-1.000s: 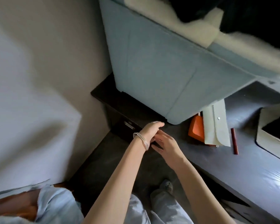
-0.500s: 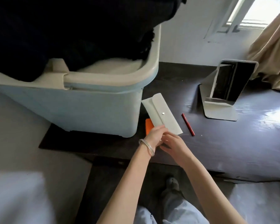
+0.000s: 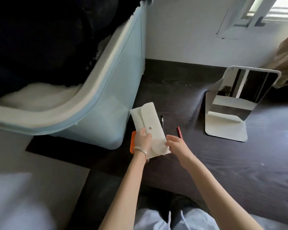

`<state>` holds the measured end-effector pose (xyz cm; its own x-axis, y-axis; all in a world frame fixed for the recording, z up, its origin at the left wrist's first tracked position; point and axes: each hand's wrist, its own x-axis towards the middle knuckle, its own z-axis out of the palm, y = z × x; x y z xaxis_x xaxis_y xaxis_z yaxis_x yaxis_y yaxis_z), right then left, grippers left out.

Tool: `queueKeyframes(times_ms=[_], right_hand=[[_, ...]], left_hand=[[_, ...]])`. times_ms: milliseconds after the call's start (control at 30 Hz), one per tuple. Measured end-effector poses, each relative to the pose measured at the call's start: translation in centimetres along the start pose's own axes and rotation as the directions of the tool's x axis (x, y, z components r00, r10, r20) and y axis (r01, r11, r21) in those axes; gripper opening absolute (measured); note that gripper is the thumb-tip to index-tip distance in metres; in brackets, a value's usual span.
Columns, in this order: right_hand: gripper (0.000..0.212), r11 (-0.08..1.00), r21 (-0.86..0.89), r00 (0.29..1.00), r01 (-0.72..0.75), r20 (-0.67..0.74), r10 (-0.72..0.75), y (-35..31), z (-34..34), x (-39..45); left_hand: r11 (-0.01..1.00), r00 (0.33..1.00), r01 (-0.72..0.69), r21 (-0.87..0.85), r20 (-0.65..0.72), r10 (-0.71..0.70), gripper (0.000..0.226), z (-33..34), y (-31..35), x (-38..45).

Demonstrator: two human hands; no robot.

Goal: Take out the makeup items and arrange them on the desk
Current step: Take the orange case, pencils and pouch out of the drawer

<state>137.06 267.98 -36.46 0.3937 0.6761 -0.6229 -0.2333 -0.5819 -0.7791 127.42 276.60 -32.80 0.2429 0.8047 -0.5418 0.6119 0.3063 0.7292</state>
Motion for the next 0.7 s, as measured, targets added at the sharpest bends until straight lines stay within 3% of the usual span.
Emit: queueKeyframes(times_ms=[133, 267, 333, 467, 567, 700], right_hand=[[0.032, 0.982, -0.191, 0.999, 0.0, -0.049, -0.01, 0.4, 0.4, 1.8], [0.025, 0.975, -0.215, 0.995, -0.061, -0.086, 0.043, 0.5, 1.2, 3.5], [0.02, 0.969, -0.233, 0.991, -0.086, -0.116, 0.06, 0.4, 1.3, 4.0], [0.013, 0.956, -0.293, 0.979, -0.012, -0.2, -0.049, -0.2, -0.5, 4.2], [0.019, 0.956, -0.292, 0.95, 0.013, -0.294, -0.103, -0.1, -3.0, 3.9], [0.023, 0.971, -0.233, 0.892, -0.046, -0.447, -0.065, 0.5, -5.7, 3.9]], left_hand=[[0.983, 0.993, -0.005, 0.184, -0.113, 0.026, 0.029, -0.9, -1.3, 2.2], [0.937, 0.995, -0.074, 0.342, -0.043, 0.095, 0.028, -1.7, -1.7, 3.6], [0.903, 0.993, -0.103, 0.417, -0.013, 0.12, 0.04, -1.8, -1.9, 4.2], [0.834, 0.991, -0.128, 0.537, 0.044, 0.124, 0.062, -1.8, -2.2, 4.8], [0.737, 0.983, -0.179, 0.651, 0.151, 0.106, 0.077, -1.6, -2.0, 5.3], [0.478, 0.927, -0.369, 0.797, 0.353, 0.126, 0.11, -0.2, -1.4, 4.8]])
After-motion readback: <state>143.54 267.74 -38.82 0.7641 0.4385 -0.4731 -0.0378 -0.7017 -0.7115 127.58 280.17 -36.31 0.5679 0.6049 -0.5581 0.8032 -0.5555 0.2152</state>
